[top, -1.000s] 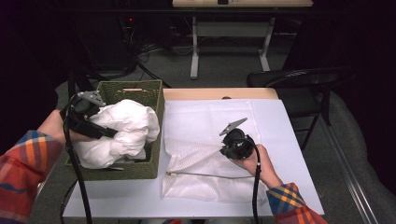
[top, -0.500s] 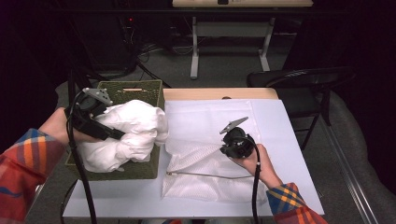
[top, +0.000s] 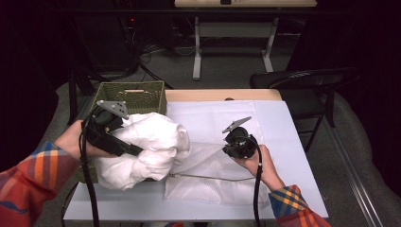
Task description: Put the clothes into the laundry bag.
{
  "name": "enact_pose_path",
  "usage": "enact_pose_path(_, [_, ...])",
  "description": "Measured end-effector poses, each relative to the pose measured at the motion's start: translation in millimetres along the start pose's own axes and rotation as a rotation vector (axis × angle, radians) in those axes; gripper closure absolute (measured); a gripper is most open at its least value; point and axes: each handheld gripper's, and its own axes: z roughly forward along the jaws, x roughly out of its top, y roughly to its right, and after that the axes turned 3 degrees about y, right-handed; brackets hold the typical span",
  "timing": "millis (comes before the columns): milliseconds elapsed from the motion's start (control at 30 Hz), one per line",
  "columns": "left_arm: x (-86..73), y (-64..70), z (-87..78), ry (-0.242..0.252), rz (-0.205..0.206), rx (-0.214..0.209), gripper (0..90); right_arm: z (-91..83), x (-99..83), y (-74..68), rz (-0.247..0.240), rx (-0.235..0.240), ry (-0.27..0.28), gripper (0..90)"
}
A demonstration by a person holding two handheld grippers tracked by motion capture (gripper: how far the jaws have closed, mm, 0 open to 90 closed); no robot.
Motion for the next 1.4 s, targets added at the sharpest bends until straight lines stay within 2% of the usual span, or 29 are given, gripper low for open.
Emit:
enact_pose_path(100, [1.5, 6.6, 9.7, 0.0, 0.007, -0.027, 48.2, -0.2, 2.1, -1.0, 0.024, -0.004, 0.005, 88.8])
enact_pose_path(333, [6.7, 20.3, 31.7, -0.009, 0.015, -0.096, 48.6, -2.2, 5.4, -2.1, 0.027, -0.006, 0.007, 88.8])
enact_pose_path(433, [7.3, 23.3, 42.3, -0.009, 0.005, -0.124, 48.6, -2.9, 6.0, -1.2, 0.04, -0.006, 0.013, 88.8])
enact_pose_path(500, [5.9, 23.1, 52.2, -0.001, -0.046, -0.153, 48.7, -2.7, 6.6, -1.4, 0.043, -0.006, 0.012, 88.7])
enact_pose_path(733, [5.6, 32.7, 85.0, -0.021, -0.067, -0.182, 48.6, -1.9, 8.5, -2.8, 0.056, 0.002, -0.006, 88.4])
enact_pose_path(933, [3.2, 41.1, 106.3, -0.024, -0.091, -0.153, 48.4, -3.1, 9.5, -2.4, 0.07, -0.003, 0.0, 88.5])
enact_pose_path(967, [3.5, 42.5, 109.3, -0.037, -0.076, -0.145, 48.4, -3.0, 9.5, -2.3, 0.076, -0.003, 0.0, 88.5])
enact_pose_path(1033, [4.2, 45.8, 116.2, -0.041, -0.077, -0.127, 48.2, -3.3, 9.5, -1.8, 0.082, 0.001, -0.001, 88.5])
enact_pose_path(1100, [2.5, 48.0, 125.3, -0.03, -0.116, -0.135, 48.1, -3.4, 9.5, -1.6, 0.09, 0.017, -0.005, 88.5])
enact_pose_path(1133, [1.4, 48.7, 130.6, -0.037, -0.117, -0.139, 48.1, -3.4, 9.4, -1.3, 0.092, 0.024, -0.004, 88.5])
enact_pose_path(1233, [-2.2, 52.7, 146.8, -0.027, -0.137, -0.101, 47.9, -3.1, 8.3, 0.6, 0.097, 0.028, -0.007, 88.5])
enact_pose_path(1300, [-4.5, 56.1, 156.8, 0.003, -0.164, -0.079, 47.4, -3.6, 8.3, 0.5, 0.102, 0.028, -0.005, 88.5])
enact_pose_path(1333, [-4.5, 58.1, 162.4, 0.004, -0.156, -0.065, 47.4, -4.3, 8.6, 0.5, 0.104, 0.029, -0.003, 88.5])
enact_pose_path(1400, [-4.3, 61.0, 173.1, 0.03, -0.188, -0.045, 46.3, -6.5, 9.5, 0.2, 0.107, 0.032, -0.001, 88.5])
